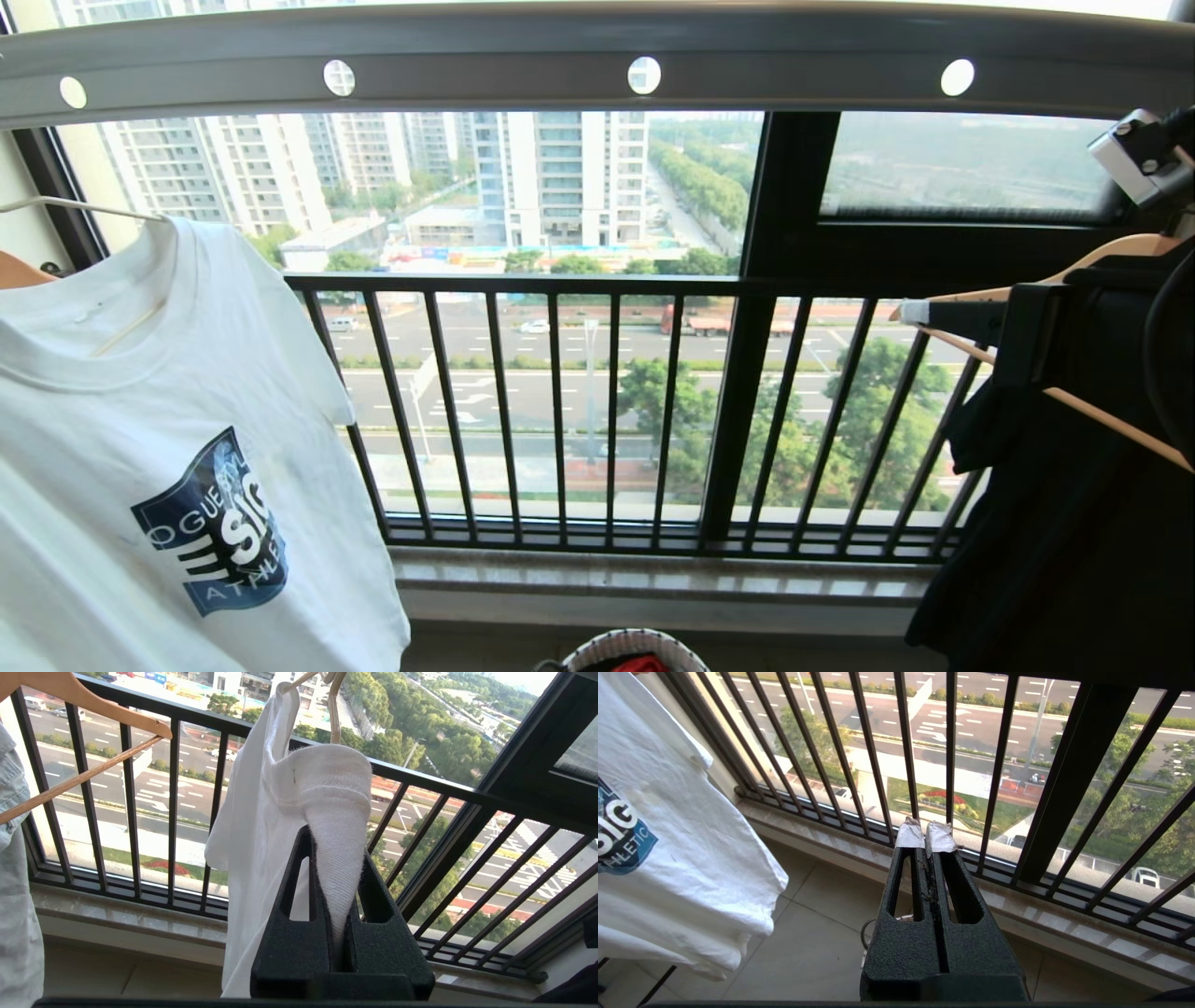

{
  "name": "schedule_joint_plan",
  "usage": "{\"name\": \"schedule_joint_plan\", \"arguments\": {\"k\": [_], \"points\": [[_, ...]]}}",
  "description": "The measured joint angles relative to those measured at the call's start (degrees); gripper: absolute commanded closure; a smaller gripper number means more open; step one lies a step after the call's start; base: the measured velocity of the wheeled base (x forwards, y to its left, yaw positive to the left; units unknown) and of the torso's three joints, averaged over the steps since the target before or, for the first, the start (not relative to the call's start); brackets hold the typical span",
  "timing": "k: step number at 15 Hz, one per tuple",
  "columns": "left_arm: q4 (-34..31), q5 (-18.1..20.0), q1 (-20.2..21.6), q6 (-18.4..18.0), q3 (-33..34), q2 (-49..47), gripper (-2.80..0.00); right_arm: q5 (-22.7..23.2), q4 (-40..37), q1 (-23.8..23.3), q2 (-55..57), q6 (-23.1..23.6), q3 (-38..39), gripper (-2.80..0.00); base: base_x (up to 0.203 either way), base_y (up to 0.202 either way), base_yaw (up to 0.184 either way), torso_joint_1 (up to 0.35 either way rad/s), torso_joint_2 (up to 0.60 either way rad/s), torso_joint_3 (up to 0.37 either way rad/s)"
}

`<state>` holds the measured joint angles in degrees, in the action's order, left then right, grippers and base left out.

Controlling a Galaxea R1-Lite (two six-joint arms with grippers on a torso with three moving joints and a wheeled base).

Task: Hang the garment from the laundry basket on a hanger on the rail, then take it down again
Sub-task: Hang the clothes rack on the clothesline

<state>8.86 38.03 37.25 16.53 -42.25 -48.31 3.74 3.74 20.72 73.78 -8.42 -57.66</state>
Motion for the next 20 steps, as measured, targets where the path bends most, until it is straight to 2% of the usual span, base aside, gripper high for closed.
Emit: {"name": "schedule_joint_plan", "arguments": {"k": [11,16,20], "points": [[13.4,0.64,0.5,-0.55,-0.31,-13.69,0.0,0.11,0.09,-1.3,1.6,0.22,0.02,0.0,0.0,0.0,0.0,0.0,0.0,0.0],[13.59,0.83,-2.21,-1.07,0.02,-15.91,0.0,0.09,3.73,-2.1,2.4,0.3,0.77,0.0,0.0,0.0,0.0,0.0,0.0,0.0],[13.68,0.8,-2.65,-1.32,0.35,-16.76,0.0,0.12,4.11,-2.51,2.61,0.93,1.29,0.0,0.0,0.0,0.0,0.0,0.0,0.0]]}}
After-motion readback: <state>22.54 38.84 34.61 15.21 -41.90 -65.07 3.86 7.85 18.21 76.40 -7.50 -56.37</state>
